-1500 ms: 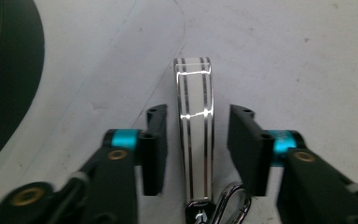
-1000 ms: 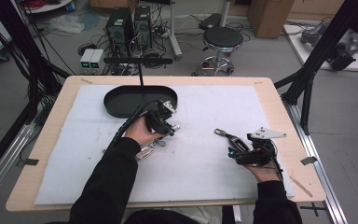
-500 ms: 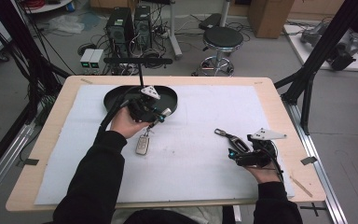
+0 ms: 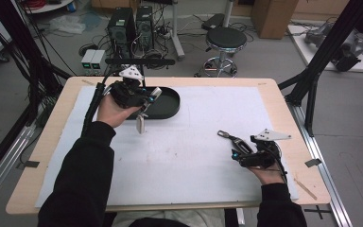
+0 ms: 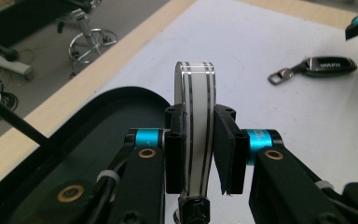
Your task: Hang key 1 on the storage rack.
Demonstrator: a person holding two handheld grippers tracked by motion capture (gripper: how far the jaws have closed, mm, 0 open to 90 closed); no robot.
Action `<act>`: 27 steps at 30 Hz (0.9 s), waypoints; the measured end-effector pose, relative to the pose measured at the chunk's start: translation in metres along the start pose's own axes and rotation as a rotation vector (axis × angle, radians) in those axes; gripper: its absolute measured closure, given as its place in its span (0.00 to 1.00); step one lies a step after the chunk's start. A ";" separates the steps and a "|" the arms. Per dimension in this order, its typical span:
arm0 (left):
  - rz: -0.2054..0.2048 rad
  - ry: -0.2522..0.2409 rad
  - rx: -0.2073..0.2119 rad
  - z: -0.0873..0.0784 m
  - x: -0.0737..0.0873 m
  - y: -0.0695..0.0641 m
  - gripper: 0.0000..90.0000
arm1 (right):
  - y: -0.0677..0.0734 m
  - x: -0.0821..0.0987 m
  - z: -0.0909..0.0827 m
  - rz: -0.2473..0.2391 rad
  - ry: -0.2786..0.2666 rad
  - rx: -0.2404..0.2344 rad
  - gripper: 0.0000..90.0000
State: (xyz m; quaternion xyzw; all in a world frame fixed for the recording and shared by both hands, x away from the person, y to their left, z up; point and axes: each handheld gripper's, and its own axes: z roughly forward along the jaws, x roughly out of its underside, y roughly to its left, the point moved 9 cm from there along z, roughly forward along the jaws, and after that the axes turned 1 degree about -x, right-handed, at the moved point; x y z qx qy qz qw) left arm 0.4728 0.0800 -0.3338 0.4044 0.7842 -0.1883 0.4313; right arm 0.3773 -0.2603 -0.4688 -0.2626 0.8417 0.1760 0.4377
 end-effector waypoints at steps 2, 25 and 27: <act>-0.003 -0.004 -0.017 -0.003 -0.003 0.005 0.83 | 0.001 0.000 0.001 0.003 0.002 -0.001 0.01; -0.110 -0.064 -0.168 -0.014 -0.035 0.067 0.83 | 0.000 0.003 0.002 0.005 0.010 0.011 0.01; -0.107 -0.065 -0.181 -0.013 -0.039 0.070 0.83 | -0.001 0.003 0.001 0.006 0.012 0.014 0.01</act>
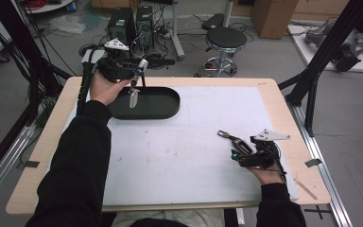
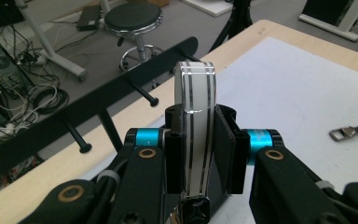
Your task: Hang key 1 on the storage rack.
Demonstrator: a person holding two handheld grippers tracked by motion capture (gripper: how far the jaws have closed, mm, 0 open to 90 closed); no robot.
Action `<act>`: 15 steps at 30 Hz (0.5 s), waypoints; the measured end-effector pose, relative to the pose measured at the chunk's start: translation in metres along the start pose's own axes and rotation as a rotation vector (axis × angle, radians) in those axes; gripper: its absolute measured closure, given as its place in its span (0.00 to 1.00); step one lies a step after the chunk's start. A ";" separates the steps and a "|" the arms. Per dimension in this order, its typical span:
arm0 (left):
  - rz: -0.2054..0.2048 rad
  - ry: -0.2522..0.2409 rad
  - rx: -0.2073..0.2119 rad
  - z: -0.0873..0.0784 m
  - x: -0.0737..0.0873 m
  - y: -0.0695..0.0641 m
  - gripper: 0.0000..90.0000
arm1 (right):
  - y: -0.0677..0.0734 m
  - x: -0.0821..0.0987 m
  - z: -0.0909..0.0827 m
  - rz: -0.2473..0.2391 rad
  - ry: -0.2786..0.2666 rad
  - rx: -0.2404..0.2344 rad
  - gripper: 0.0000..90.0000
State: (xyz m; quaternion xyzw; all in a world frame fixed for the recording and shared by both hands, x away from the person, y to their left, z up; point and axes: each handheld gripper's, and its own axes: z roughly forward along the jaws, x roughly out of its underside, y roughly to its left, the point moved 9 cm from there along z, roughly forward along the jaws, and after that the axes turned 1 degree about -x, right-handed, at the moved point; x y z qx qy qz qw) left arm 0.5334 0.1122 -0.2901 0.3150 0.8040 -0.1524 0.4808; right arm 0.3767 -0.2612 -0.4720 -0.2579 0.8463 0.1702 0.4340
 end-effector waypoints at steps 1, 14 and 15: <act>-0.001 -0.002 -0.004 0.001 -0.003 0.001 0.83 | 0.000 0.000 0.000 0.003 -0.004 0.002 0.01; 0.017 0.038 -0.047 0.016 -0.017 0.008 0.83 | -0.002 0.001 -0.003 0.008 -0.005 0.006 0.01; 0.014 0.041 -0.050 0.018 -0.017 0.009 0.83 | -0.002 0.001 -0.003 0.006 -0.006 0.007 0.01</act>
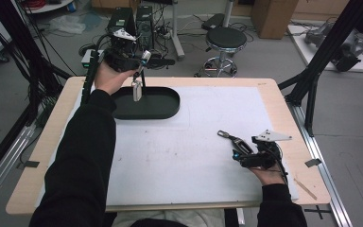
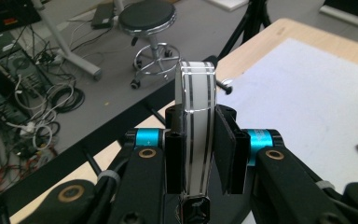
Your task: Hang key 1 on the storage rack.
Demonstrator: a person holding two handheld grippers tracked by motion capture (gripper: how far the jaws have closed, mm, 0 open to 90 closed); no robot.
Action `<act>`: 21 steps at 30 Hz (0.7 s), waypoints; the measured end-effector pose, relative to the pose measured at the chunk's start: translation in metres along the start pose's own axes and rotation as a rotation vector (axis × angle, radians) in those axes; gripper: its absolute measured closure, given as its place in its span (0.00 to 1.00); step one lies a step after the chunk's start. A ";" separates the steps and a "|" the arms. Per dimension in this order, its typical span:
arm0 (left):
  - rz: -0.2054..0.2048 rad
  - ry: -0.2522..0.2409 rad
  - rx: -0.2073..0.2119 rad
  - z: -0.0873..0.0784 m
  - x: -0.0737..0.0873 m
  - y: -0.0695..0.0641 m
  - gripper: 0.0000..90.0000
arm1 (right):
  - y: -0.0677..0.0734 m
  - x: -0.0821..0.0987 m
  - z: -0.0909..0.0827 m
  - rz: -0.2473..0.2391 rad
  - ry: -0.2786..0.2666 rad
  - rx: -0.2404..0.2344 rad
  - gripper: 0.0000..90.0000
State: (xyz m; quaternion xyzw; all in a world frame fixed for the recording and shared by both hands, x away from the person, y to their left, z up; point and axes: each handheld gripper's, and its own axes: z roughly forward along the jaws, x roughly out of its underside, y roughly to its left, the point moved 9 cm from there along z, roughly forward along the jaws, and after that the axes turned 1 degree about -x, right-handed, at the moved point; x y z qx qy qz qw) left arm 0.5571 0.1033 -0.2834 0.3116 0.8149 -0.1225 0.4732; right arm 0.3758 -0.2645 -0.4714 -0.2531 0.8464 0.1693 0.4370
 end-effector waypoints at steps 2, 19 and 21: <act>-0.005 0.006 -0.002 0.004 -0.001 0.001 0.83 | 0.000 0.000 0.000 0.000 0.000 -0.001 0.01; -0.025 -0.103 -0.030 0.027 -0.035 0.001 0.83 | -0.001 0.001 -0.001 0.001 0.000 0.002 0.01; -0.034 -0.115 -0.035 0.028 -0.039 0.001 0.83 | -0.001 0.001 -0.001 -0.005 0.001 0.007 0.01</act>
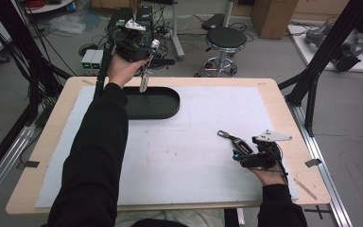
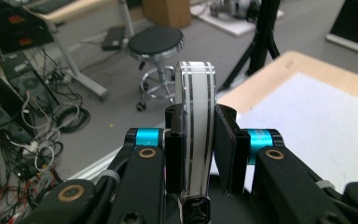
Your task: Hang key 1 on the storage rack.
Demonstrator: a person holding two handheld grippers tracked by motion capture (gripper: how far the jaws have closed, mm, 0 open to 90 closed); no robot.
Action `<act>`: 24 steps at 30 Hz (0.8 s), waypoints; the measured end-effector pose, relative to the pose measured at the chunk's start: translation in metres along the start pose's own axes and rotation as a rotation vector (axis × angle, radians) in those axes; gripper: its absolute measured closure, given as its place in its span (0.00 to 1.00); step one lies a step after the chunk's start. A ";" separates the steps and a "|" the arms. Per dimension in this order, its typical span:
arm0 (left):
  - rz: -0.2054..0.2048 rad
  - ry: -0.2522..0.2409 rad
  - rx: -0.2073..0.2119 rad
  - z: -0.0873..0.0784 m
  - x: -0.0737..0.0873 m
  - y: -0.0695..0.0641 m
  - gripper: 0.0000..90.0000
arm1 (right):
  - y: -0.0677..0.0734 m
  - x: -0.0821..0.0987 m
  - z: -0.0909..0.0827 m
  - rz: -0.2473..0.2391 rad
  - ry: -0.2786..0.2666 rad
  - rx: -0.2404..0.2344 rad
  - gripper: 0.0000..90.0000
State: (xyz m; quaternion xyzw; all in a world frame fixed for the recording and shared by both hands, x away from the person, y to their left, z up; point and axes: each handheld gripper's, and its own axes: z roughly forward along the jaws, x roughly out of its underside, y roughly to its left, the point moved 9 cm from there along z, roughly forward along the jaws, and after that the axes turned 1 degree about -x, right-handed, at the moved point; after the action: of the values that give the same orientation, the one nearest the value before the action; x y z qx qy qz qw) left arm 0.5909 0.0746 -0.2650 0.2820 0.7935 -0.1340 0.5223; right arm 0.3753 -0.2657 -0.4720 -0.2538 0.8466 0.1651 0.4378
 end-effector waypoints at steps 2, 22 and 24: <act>-0.001 0.017 -0.025 0.003 0.001 0.002 0.83 | 0.000 0.001 0.000 0.002 0.003 0.000 0.01; -0.111 -0.124 -0.162 0.015 -0.001 0.032 0.82 | 0.001 0.003 -0.002 -0.001 0.009 0.006 0.01; -0.123 -0.141 -0.181 0.016 -0.001 0.038 0.82 | 0.001 0.004 -0.003 0.000 0.014 0.004 0.01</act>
State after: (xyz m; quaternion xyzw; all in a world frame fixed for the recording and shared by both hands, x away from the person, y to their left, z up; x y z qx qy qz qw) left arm 0.6255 0.0966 -0.2677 0.1745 0.7796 -0.1132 0.5908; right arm 0.3708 -0.2673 -0.4742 -0.2540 0.8499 0.1617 0.4325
